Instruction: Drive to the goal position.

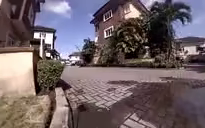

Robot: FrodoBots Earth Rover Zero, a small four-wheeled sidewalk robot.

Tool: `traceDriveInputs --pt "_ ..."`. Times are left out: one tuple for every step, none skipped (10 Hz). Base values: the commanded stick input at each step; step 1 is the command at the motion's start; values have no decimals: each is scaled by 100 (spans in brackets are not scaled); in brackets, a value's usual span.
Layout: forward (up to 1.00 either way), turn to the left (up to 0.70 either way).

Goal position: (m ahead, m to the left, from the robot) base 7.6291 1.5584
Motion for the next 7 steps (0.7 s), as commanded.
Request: traceDriveInputs --pt "69 3" --pt "69 3" --pt "69 3" --pt "69 3" --pt "69 3" --pt "69 3" --pt "69 3"
